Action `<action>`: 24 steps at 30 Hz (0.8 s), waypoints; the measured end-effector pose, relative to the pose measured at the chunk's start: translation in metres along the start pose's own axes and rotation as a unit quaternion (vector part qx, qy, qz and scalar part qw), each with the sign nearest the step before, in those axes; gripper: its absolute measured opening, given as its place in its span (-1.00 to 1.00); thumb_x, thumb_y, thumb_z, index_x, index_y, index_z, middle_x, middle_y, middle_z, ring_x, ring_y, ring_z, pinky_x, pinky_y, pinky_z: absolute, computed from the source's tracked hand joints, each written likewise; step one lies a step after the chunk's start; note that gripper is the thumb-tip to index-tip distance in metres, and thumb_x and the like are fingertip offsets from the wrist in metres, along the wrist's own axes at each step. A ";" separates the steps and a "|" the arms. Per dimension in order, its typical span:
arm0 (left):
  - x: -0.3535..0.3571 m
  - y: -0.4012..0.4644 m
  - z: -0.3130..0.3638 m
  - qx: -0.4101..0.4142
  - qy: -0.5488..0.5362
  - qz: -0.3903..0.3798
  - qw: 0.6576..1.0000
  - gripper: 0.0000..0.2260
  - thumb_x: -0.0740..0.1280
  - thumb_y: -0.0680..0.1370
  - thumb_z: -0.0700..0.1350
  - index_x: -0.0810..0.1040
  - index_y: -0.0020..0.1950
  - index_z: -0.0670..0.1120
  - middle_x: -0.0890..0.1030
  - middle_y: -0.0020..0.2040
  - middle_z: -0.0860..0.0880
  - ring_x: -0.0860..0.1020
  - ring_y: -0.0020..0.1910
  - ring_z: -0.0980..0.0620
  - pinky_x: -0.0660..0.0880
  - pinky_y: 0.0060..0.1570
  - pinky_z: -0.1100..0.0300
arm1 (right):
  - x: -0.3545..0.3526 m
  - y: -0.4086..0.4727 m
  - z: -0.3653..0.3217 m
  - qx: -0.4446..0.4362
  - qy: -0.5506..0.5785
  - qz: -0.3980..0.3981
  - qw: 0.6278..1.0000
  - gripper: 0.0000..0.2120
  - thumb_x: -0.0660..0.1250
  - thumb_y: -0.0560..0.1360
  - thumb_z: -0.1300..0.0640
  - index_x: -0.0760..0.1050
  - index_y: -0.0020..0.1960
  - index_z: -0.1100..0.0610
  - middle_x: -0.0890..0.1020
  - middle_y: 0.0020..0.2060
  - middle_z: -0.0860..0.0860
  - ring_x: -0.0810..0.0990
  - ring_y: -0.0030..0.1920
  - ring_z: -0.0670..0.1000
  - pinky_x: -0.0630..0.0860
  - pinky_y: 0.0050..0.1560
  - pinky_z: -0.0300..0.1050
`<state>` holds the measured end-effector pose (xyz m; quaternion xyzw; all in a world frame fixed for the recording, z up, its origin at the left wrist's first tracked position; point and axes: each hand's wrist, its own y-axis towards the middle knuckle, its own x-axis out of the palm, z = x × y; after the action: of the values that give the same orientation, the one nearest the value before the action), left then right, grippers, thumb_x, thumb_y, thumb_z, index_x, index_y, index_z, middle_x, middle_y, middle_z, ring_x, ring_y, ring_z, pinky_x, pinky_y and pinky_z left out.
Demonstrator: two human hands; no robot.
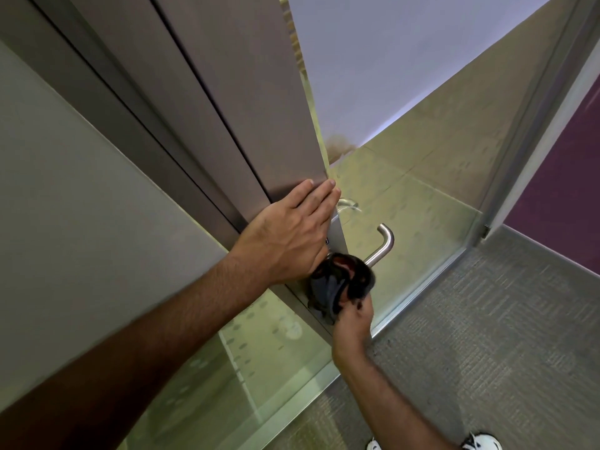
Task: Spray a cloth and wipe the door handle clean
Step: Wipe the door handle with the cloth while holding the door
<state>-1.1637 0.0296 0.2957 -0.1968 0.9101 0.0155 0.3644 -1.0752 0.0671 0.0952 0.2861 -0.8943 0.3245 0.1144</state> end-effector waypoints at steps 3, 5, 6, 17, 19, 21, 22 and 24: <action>0.000 0.000 0.001 0.000 0.001 -0.002 1.000 -0.34 -0.18 0.66 0.11 0.25 0.59 -0.27 0.23 0.62 -0.23 0.18 0.62 -0.17 0.02 0.58 -0.10 | -0.010 -0.001 0.008 -0.045 -0.081 -0.062 0.994 -0.69 0.16 0.68 0.24 0.46 0.38 0.09 0.64 0.17 0.13 0.62 0.18 0.11 0.54 -0.09 -0.48; 0.001 0.000 0.001 0.000 -0.009 -0.005 1.000 -0.33 -0.22 0.65 0.10 0.18 0.61 -0.28 0.19 0.63 -0.23 0.14 0.63 -0.17 -0.02 0.59 -0.10 | -0.016 0.001 0.004 -0.081 -0.065 -0.059 0.993 -0.72 0.18 0.66 0.30 0.54 0.23 0.05 0.67 0.08 0.11 0.65 0.15 0.13 0.60 -0.05 -0.33; 0.001 0.000 0.001 -0.001 -0.015 -0.004 1.000 -0.33 -0.22 0.64 0.09 0.17 0.62 -0.28 0.18 0.63 -0.23 0.13 0.63 -0.17 -0.03 0.59 -0.10 | -0.021 -0.001 0.001 -0.099 -0.063 -0.036 0.992 -0.71 0.18 0.65 0.32 0.56 0.15 0.00 0.68 0.02 0.08 0.66 0.11 0.12 0.60 -0.08 -0.31; 0.000 -0.001 0.001 0.002 -0.020 0.004 1.000 -0.36 -0.18 0.67 0.09 0.15 0.62 -0.29 0.14 0.64 -0.24 0.09 0.64 -0.19 -0.09 0.59 -0.11 | -0.037 0.011 -0.061 -0.558 -0.376 -0.119 0.730 -0.55 0.29 0.49 0.24 0.52 0.37 0.22 0.59 0.26 0.16 0.59 0.23 0.10 0.59 0.15 -0.12; 0.000 -0.001 0.001 0.007 -0.021 0.004 1.000 -0.36 -0.21 0.67 0.09 0.10 0.63 -0.29 0.09 0.65 -0.26 0.05 0.64 -0.20 -0.12 0.59 -0.11 | -0.023 0.027 -0.055 -0.566 -0.501 -0.143 0.639 -0.56 0.34 0.50 0.11 0.53 0.37 0.13 0.61 0.27 0.06 0.61 0.15 0.11 0.61 -0.05 -0.03; 0.000 -0.001 0.002 0.005 -0.021 0.002 1.000 -0.35 -0.21 0.68 0.11 0.05 0.63 -0.29 0.05 0.65 -0.27 0.01 0.65 -0.21 -0.15 0.59 -0.12 | -0.015 0.038 -0.041 -0.559 -0.576 -0.160 0.574 -0.52 0.43 0.45 0.11 0.52 0.36 0.07 0.58 0.30 0.01 0.59 0.13 0.13 0.50 -0.13 0.01; 0.001 0.000 0.002 0.002 -0.018 0.003 1.000 -0.35 -0.20 0.68 0.11 0.04 0.63 -0.29 0.05 0.65 -0.27 0.01 0.65 -0.21 -0.15 0.59 -0.12 | -0.014 0.041 -0.035 -0.558 -0.599 -0.157 0.553 -0.47 0.47 0.40 0.13 0.51 0.36 0.05 0.57 0.32 0.00 0.56 0.13 0.14 0.44 -0.13 0.02; 0.002 0.000 0.001 0.004 -0.017 0.000 1.000 -0.35 -0.20 0.68 0.12 0.04 0.64 -0.29 0.03 0.65 -0.26 -0.01 0.65 -0.20 -0.15 0.59 -0.12 | -0.016 0.045 -0.033 -0.566 -0.630 -0.142 0.512 -0.38 0.49 0.34 0.16 0.48 0.38 0.01 0.52 0.37 0.01 0.48 0.15 0.16 0.40 -0.09 0.07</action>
<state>-1.1640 0.0291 0.2939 -0.1954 0.9037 0.0152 0.3805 -1.0881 0.1241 0.0910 0.4130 -0.6731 -0.5368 -0.2969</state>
